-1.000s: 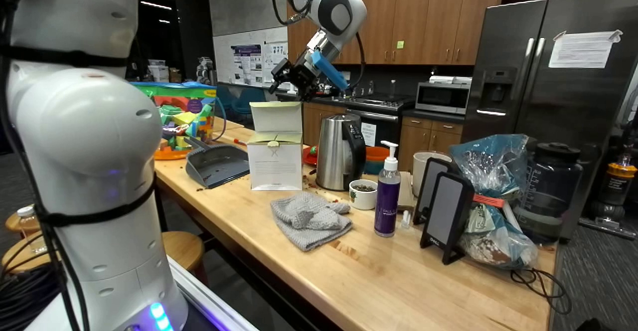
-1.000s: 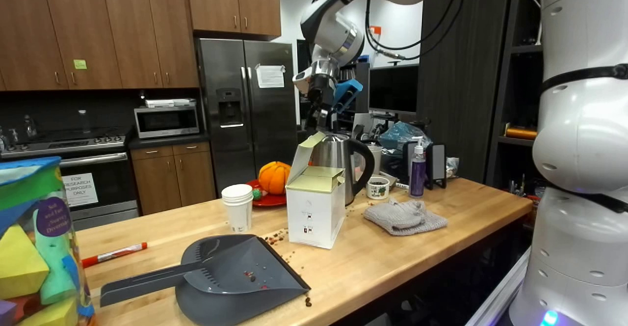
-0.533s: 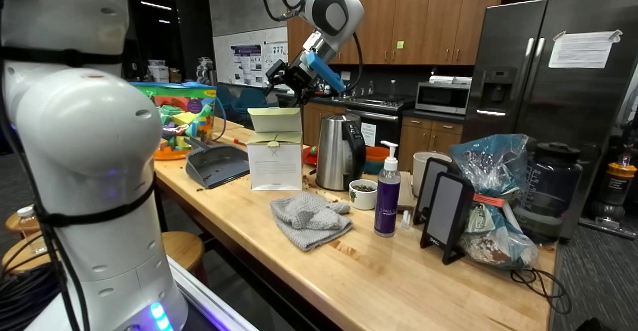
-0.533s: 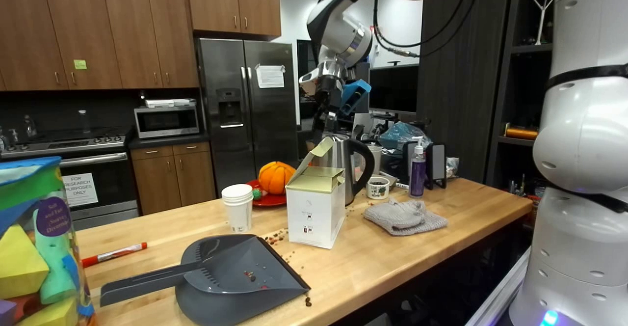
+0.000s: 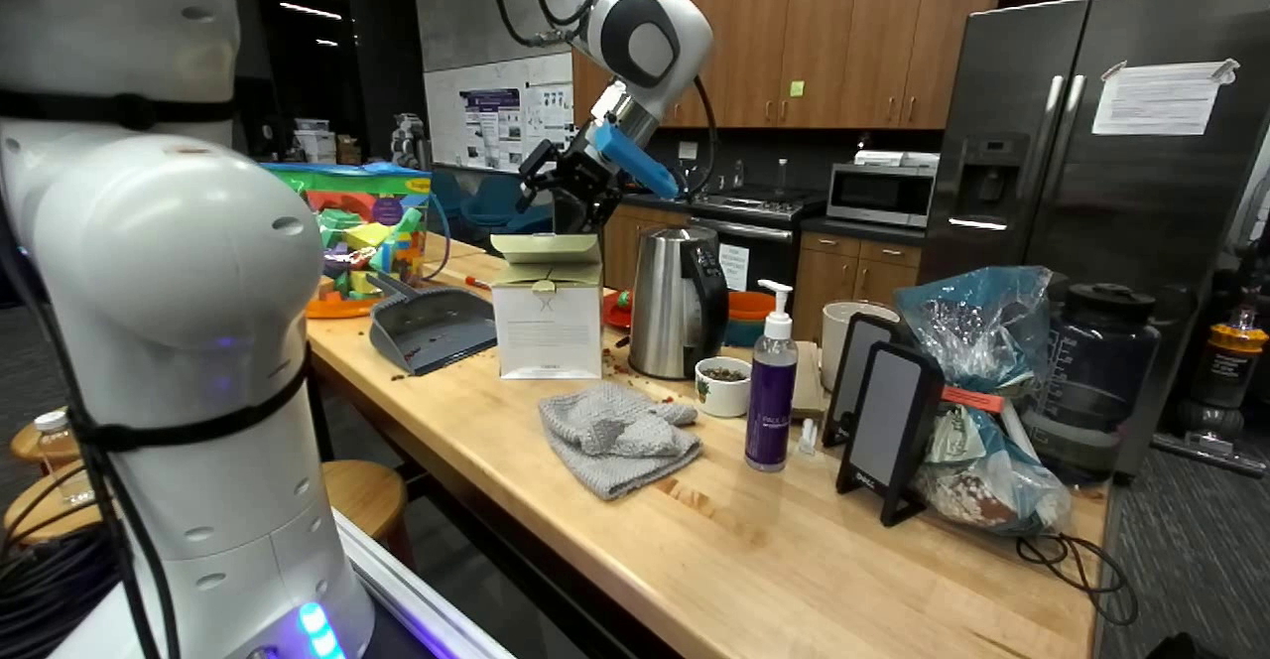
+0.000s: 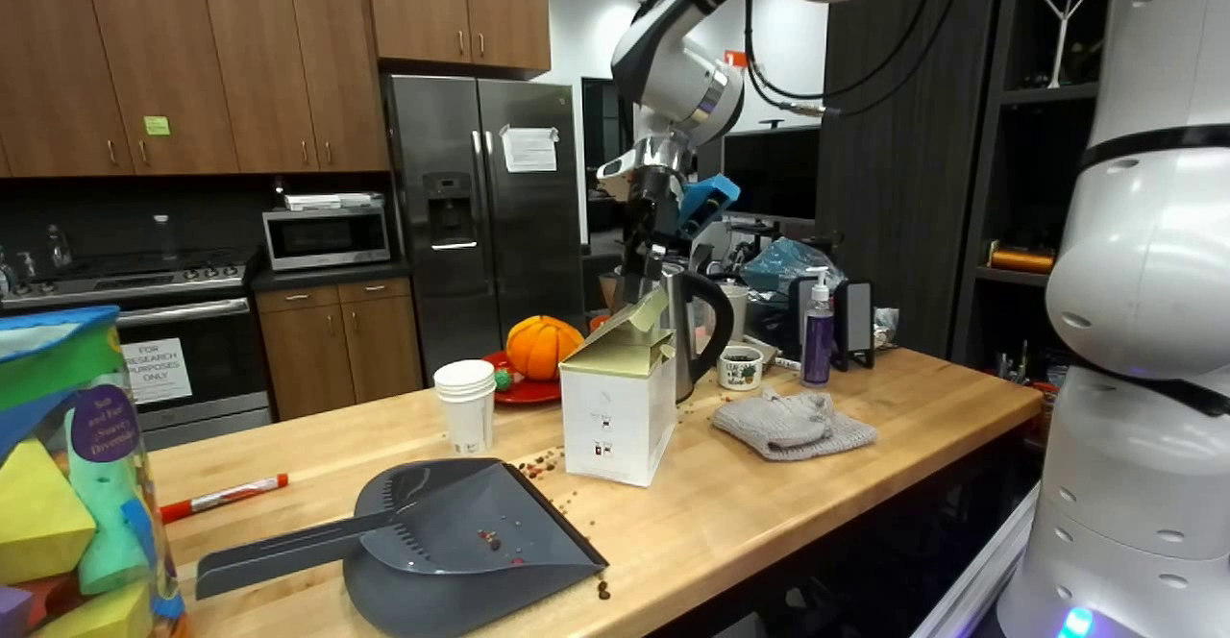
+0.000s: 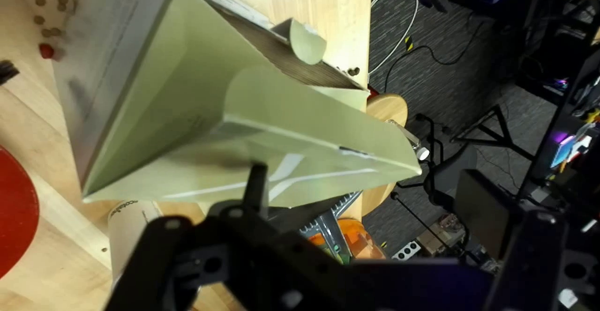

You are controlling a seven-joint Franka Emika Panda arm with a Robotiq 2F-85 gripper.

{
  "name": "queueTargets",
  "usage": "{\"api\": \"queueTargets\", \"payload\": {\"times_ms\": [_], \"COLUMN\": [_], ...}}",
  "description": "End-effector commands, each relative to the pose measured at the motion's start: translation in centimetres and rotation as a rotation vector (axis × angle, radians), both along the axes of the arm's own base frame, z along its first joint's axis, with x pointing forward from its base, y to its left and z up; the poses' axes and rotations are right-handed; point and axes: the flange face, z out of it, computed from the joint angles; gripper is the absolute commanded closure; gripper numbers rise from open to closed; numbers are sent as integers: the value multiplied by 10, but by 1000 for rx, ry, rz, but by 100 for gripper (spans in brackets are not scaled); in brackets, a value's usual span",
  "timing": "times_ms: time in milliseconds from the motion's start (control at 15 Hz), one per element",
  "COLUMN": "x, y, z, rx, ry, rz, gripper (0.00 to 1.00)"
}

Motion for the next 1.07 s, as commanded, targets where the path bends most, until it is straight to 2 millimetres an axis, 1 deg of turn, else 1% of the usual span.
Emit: {"api": "queueTargets", "payload": {"times_ms": [0, 533, 733, 1000], "x": [-15, -25, -26, -26], "y": [-1, -1, 0, 1], "z": [-3, -20, -26, -29], "rx": [2, 4, 9, 14], "ry": [-43, -52, -42, -37], "rz": [-36, -76, -82, -89], "gripper": [0, 0, 0, 0]}}
